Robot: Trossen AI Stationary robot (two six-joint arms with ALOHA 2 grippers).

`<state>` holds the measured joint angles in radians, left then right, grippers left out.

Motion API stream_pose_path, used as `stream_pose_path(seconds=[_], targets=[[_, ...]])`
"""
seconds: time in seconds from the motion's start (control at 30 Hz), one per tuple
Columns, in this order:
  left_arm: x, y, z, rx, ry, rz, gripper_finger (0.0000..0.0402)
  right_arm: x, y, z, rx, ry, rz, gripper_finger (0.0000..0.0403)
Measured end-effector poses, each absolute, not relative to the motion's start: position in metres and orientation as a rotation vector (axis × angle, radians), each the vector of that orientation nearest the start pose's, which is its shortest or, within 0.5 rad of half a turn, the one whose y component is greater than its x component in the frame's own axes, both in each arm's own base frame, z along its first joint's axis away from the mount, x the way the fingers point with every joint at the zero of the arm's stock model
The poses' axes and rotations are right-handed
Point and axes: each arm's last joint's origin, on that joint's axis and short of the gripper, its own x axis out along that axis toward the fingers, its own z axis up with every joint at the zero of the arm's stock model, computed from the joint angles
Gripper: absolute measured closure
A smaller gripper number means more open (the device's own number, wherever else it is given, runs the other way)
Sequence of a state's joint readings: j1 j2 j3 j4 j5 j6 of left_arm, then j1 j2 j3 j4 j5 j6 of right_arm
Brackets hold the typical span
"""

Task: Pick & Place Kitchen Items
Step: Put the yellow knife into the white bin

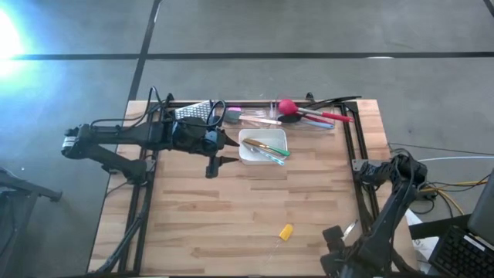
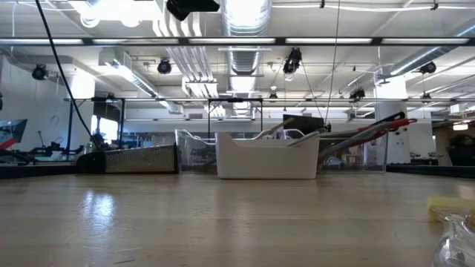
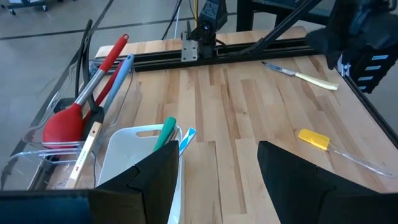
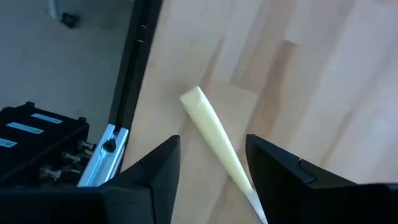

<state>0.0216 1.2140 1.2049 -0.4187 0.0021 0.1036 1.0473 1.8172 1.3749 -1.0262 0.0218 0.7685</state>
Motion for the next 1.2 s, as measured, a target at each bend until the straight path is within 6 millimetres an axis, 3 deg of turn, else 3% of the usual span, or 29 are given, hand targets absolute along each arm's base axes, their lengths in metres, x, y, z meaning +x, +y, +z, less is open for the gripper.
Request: stream_pose_path(seconds=[0.27, 0.63, 0.9, 1.1, 1.2], targets=[[0.261, 0.006, 0.368, 0.097, 0.429, -0.003, 0.0177, 0.172, 0.297, 0.179, -0.096, 1.398, 0.352, 0.0233], [0.261, 0.006, 0.369, 0.097, 0.429, -0.004, 0.0177, 0.163, 0.285, 0.143, -0.056, 1.416, 0.392, 0.0251], [0.261, 0.006, 0.369, 0.099, 0.429, -0.004, 0.0177, 0.160, 0.278, 0.131, -0.048, 1.403, 0.393, 0.0268], [0.261, 0.006, 0.369, 0.105, 0.429, -0.005, 0.0177, 0.161, 0.275, 0.129, -0.133, 1.348, 0.390, 0.0332], [0.261, 0.006, 0.369, 0.105, 0.429, -0.005, 0.0177, 0.164, 0.273, 0.129, -0.155, 1.337, 0.383, 0.0338]])
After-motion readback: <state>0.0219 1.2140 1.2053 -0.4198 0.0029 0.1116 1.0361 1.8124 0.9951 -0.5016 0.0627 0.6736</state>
